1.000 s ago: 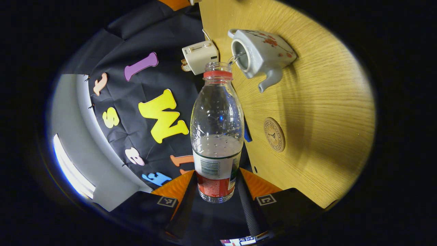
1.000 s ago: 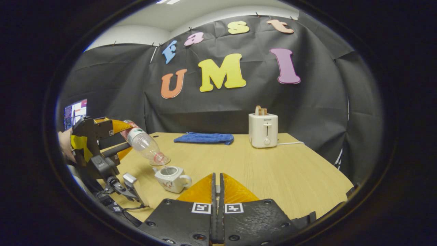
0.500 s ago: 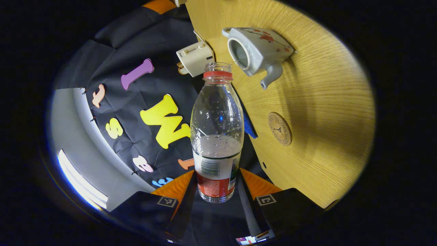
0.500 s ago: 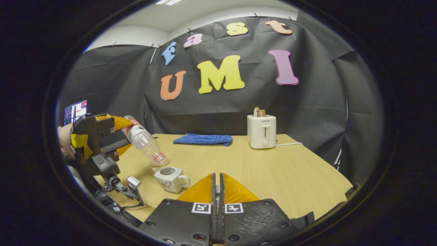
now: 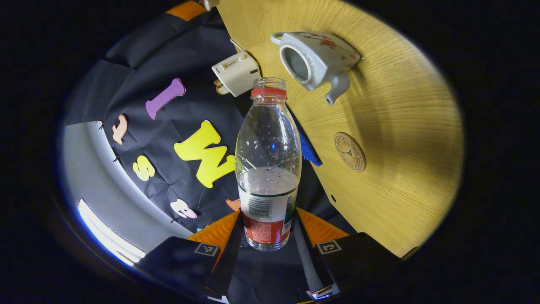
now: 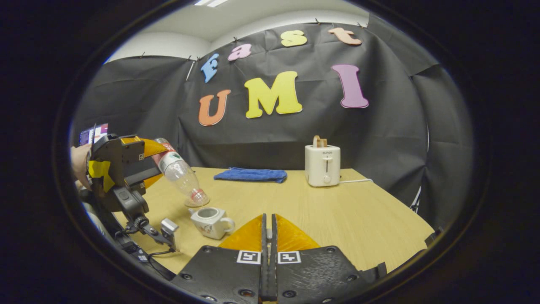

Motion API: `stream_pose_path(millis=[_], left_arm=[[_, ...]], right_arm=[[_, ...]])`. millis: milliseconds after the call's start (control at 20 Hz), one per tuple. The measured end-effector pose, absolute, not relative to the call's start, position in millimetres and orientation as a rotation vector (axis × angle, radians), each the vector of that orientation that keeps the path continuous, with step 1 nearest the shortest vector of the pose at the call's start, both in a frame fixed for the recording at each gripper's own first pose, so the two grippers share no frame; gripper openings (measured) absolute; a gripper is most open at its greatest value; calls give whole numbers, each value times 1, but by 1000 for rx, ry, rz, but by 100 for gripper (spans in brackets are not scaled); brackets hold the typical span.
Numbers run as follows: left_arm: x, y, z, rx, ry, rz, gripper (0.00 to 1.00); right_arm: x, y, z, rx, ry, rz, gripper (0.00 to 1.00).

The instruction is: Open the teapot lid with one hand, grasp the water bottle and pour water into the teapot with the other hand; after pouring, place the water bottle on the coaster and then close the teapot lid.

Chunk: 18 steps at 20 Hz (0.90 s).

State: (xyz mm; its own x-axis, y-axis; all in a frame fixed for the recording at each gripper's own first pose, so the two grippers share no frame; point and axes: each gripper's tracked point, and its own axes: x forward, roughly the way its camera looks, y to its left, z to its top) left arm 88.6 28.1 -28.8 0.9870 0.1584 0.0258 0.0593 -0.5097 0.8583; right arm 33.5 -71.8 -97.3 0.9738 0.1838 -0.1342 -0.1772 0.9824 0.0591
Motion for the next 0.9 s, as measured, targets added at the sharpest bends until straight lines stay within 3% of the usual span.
stream_pose_path(millis=[550, 900], left_arm=[[88, 29, -37, 2066, 152, 105, 69], [73, 43, -83, 1660, 230, 45, 69]], right_arm=[[32, -72, -96, 45, 138, 176, 2], [32, -71, -88, 57, 129, 174, 2]])
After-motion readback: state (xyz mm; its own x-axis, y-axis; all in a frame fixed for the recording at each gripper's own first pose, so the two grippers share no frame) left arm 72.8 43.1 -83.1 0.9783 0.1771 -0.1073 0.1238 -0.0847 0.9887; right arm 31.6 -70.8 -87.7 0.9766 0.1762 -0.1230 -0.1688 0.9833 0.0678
